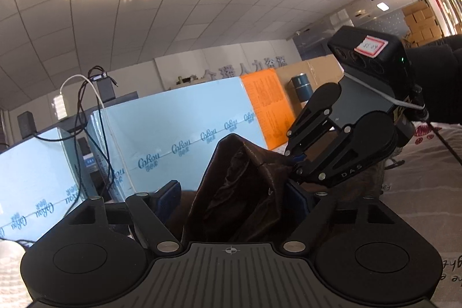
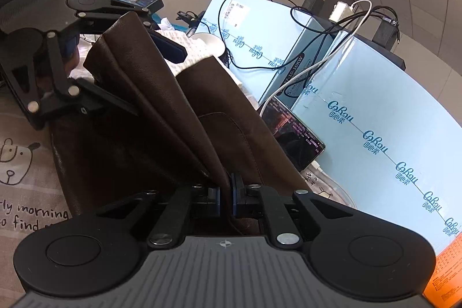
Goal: Fold clothes
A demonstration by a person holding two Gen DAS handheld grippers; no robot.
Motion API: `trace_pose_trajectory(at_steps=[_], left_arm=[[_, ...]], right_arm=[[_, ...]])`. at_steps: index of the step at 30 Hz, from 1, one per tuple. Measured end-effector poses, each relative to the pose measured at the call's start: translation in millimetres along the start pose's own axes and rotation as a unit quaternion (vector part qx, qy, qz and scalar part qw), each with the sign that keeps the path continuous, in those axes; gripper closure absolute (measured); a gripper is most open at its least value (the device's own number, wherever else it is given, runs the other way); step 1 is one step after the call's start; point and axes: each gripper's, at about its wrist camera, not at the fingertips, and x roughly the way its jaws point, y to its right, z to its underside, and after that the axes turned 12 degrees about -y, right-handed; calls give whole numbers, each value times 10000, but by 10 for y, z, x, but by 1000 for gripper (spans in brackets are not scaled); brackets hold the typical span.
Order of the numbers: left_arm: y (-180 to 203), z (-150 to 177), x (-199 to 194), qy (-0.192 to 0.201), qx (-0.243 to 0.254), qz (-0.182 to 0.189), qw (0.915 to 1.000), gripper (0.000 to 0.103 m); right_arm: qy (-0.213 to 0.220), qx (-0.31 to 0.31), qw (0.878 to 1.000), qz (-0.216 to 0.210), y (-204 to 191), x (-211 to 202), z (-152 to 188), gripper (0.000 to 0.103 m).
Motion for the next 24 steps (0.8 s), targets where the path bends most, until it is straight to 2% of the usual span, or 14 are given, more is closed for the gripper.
trace_pose_trajectory(at_steps=[2, 4, 5, 9, 13, 15, 19, 23, 24], left_arm=[[41, -8, -11, -35, 240, -53, 9997, 30], [57, -37, -91, 27, 245, 201, 9995, 91], [64, -57, -145, 81, 229, 370, 9990, 95], [107, -140, -503, 535, 6, 1022, 9933, 97], [127, -159, -854, 887, -229, 1700, 9812, 97], [138, -127, -992, 942, -305, 2035, 9741, 96], [282, -21, -1146, 626, -144, 2558, 9646, 90], [454, 170, -1106, -121, -11, 2798, 9600, 86], [477, 227, -1078, -324, -29, 2797, 9595, 81]], right_arm=[[159, 41, 9998, 85, 2, -91, -33, 97], [317, 12, 9993, 198, -33, -260, -66, 97], [387, -37, 9989, 275, -68, -367, -83, 97], [635, -290, 9958, 596, -284, -850, -99, 97], [842, -468, 9920, 814, -622, -1411, -48, 97], [760, -559, 9927, 748, -849, -1625, -4, 97], [571, -643, 9949, 526, -1273, -1994, 89, 97], [212, -111, 9994, -245, -1457, -2020, 255, 97], [141, 127, 9986, -498, -1483, -2004, 317, 97]])
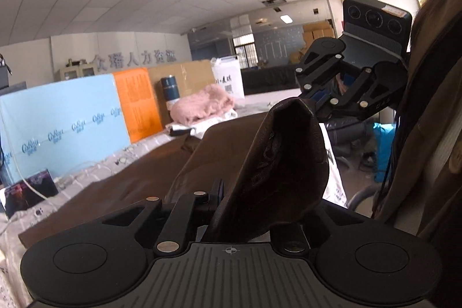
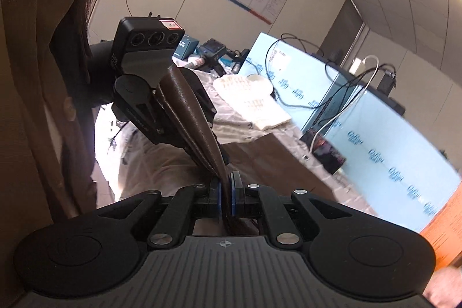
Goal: Fold clothes
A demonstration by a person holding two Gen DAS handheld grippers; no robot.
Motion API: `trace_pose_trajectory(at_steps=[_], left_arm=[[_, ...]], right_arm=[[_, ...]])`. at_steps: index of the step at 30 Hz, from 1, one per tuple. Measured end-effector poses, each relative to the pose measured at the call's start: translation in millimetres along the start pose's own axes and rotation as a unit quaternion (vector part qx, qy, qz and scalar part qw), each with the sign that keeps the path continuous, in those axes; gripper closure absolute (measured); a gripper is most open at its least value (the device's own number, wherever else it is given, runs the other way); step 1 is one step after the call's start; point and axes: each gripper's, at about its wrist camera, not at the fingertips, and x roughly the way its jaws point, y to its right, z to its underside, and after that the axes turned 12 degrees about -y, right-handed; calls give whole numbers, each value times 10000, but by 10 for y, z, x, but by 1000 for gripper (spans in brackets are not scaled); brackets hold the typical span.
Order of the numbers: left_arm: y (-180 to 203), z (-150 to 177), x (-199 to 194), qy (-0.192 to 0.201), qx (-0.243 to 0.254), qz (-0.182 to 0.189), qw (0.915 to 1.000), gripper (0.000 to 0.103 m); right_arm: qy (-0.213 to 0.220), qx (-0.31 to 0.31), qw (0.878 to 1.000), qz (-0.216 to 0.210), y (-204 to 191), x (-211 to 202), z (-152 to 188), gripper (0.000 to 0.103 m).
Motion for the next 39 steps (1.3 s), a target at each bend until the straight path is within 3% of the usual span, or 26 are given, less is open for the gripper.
trace_pose_trajectory(at_steps=[3, 4, 6, 7, 8, 12, 14, 17, 19, 22, 25, 27, 29, 32, 35, 36, 37, 38, 39], left_arm=[[-32, 172, 99, -519, -278, -91, 9982, 74], [-54, 216, 94, -580, -390, -162, 9974, 68], [-103, 280, 50, -636, -609, -341, 9955, 59], [-133, 296, 17, -665, -697, -463, 9943, 47], [-175, 312, -11, -751, -778, -578, 9925, 41], [-409, 381, -128, -1176, -1150, -889, 9824, 25], [-588, 447, -204, -1305, -1487, -923, 9759, 23], [-859, 526, -326, -1437, -1976, -1166, 9627, 23], [-1085, 548, -336, -1318, -2327, -1457, 9525, 24], [-1492, 523, -278, -892, -2993, -1869, 9314, 23], [-1984, 474, -104, -518, -3961, -2075, 8930, 23], [-2308, 439, 31, -267, -4532, -2102, 8659, 23], [-2564, 384, 215, -250, -4793, -1947, 8554, 23], [-2786, 309, 557, -744, -4695, -1973, 8574, 23], [-2740, 246, 819, -1037, -4351, -2051, 8706, 27], [-2684, 206, 881, -1132, -4145, -2130, 8775, 47], [-2612, 157, 933, -1231, -3900, -2235, 8848, 59], [-2539, 110, 959, -1271, -3669, -2336, 8914, 68], [-2467, 65, 972, -1280, -3445, -2434, 8976, 88]], right_arm=[[-269, 500, 9971, -506, 10, 133, 163, 96], [-353, 670, 9948, -677, 18, 176, 217, 93], [-372, 885, 9910, -931, 20, 167, 299, 77], [-333, 912, 9911, -906, 34, 131, 327, 63], [-294, 938, 9912, -881, 48, 95, 355, 54], [-77, 1167, 9889, -911, 250, -75, 507, 43], [48, 1364, 9871, -841, 432, -155, 614, 34], [168, 2018, 9784, -409, 903, -128, 813, 32], [184, 2607, 9653, 8, 1218, -74, 958, 32], [198, 3481, 9354, 596, 1702, 75, 1160, 31], [159, 4348, 8938, 1087, 2137, 279, 1285, 27], [147, 4853, 8675, 1081, 2387, 418, 1355, 26], [117, 5283, 8427, 1027, 2616, 563, 1406, 26], [-134, 5727, 8140, 958, 2869, 781, 1452, 25], [-427, 6019, 7938, 763, 3021, 1010, 1515, 26], [-538, 6044, 7916, 720, 3042, 1088, 1509, 27], [-657, 5959, 7969, 746, 3017, 1140, 1484, 31], [-774, 5869, 8022, 774, 2993, 1191, 1459, 42], [-836, 5680, 8140, 883, 2946, 1214, 1417, 50]])
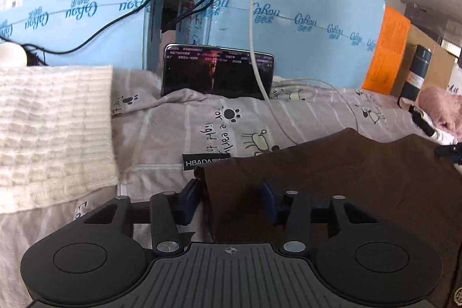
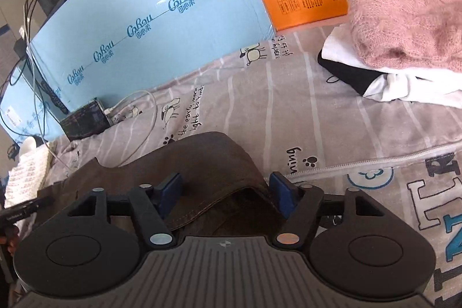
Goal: Fold clothes
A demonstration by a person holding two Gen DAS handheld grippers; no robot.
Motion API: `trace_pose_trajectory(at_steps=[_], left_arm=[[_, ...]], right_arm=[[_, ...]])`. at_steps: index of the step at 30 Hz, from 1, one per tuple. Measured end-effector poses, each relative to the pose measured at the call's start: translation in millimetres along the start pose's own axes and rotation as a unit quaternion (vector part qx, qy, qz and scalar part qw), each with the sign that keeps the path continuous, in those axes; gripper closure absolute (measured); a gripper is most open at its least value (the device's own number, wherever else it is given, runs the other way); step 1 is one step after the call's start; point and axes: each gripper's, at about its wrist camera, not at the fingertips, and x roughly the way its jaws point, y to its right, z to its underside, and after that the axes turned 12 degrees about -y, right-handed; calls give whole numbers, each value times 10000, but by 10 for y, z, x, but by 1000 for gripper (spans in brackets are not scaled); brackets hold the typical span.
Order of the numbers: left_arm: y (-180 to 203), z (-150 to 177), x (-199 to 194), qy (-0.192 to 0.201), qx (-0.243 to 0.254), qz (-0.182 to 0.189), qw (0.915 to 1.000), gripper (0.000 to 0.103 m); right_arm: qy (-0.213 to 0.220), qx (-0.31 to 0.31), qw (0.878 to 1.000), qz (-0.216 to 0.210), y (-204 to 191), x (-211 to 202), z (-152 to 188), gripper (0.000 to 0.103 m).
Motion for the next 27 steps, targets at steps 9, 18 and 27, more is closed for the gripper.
trace_pose_trajectory(at_steps=[9, 18, 27], left_arm=[[826, 57, -201, 1216, 1858, -1366, 9654, 99], [1268, -392, 228, 1803, 2693, -1835, 9281, 99], [1291, -580, 550, 1388, 2731, -1686, 9369, 83]], right_arm=[[567, -1250, 9846, 1085, -388, -73, 216, 90], [1345, -1384, 9534, 2318, -309, -202, 6, 96], [986, -1191, 9585, 2395, 23, -97, -141, 85]])
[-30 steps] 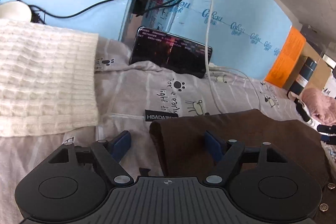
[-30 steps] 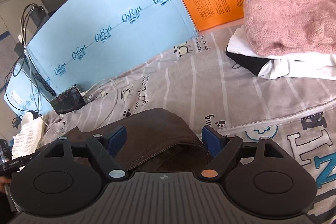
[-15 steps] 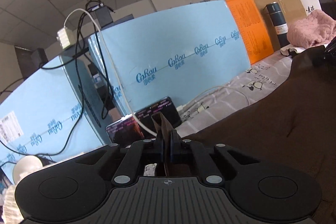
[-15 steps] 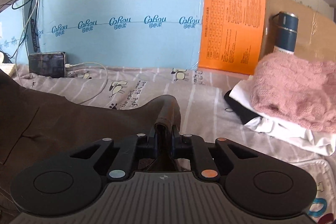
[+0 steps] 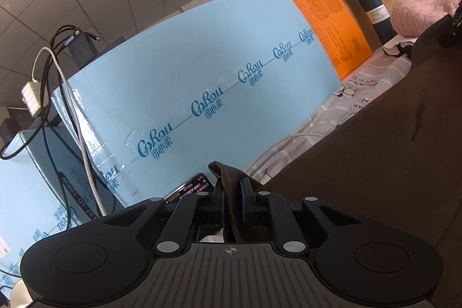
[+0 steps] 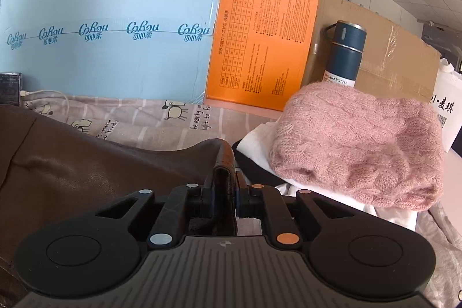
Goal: Fold clothes
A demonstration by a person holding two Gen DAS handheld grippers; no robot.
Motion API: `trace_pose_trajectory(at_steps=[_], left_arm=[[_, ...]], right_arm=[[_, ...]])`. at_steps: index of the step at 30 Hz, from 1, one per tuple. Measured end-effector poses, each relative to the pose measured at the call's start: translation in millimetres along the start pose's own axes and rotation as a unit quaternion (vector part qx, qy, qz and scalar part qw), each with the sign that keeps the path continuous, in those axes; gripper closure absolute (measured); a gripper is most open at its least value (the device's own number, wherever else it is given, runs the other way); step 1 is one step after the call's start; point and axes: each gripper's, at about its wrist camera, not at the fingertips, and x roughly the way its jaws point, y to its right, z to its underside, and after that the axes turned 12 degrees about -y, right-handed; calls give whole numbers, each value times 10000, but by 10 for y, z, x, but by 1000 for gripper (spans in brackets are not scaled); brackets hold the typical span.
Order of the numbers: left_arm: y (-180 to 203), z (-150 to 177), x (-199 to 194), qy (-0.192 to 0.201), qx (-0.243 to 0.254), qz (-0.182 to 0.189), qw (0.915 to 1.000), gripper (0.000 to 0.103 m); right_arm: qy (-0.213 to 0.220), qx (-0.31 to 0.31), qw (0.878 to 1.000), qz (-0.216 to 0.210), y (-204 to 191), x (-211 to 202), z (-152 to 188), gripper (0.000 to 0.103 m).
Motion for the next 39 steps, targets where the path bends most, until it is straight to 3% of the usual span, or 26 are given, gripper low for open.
trace_pose_trajectory(at_steps=[2, 4, 7, 10, 13, 15, 16, 20, 25, 29, 32, 34, 36, 38, 39], left_arm=[[-117, 20, -69, -37, -197, 63, 9998, 74], [-285, 56, -212, -44, -570, 133, 9983, 61], [-531, 155, -496, -37, -1145, 196, 9932, 39], [-752, 331, -830, -170, -1804, 481, 9823, 34], [-908, 646, -1191, -336, -2625, 1191, 9570, 23], [-928, 884, -1373, -490, -2932, 1686, 9398, 21], [-903, 977, -1456, -549, -2999, 1788, 9355, 21], [-704, 1218, -1696, -743, -3066, 2018, 9272, 20], [-527, 1367, -1774, -927, -3255, 2410, 9096, 20], [-404, 1437, -1813, -1052, -3209, 2709, 9014, 21], [-313, 1425, -1869, -971, -3009, 2858, 9046, 21], [-302, 1416, -1907, -713, -2966, 3096, 9006, 21], [-307, 1423, -1913, -457, -3022, 3336, 8918, 21], [-310, 1433, -1888, -300, -3153, 3616, 8769, 22], [-292, 1425, -1869, -337, -3158, 3638, 8757, 22]], right_arm=[[-235, 138, 9993, -246, 65, 21, 45, 40], [-483, 223, 9972, -519, 93, 27, 106, 30], [-704, -90, 9965, -444, -9, -6, 194, 21], [-714, -272, 9960, -459, -71, -96, 256, 20], [-626, -301, 9960, -554, -64, -252, 298, 19], [-525, -266, 9965, -596, -53, -372, 345, 18], [-475, -249, 9966, -620, -48, -431, 368, 18], [-441, -212, 9916, -1197, -164, -564, 434, 18], [-816, -546, 9814, -1649, -541, -471, 571, 18], [-537, -619, 9797, -1828, -558, -667, 603, 19], [-369, -401, 9767, -2076, -425, -865, 675, 18], [-331, -486, 9672, -2470, -380, -1006, 791, 18], [-345, -771, 9551, -2841, -422, -1081, 928, 17], [-464, -912, 9536, -2831, -480, -1073, 1019, 15], [-524, -979, 9528, -2827, -508, -1069, 1064, 15]])
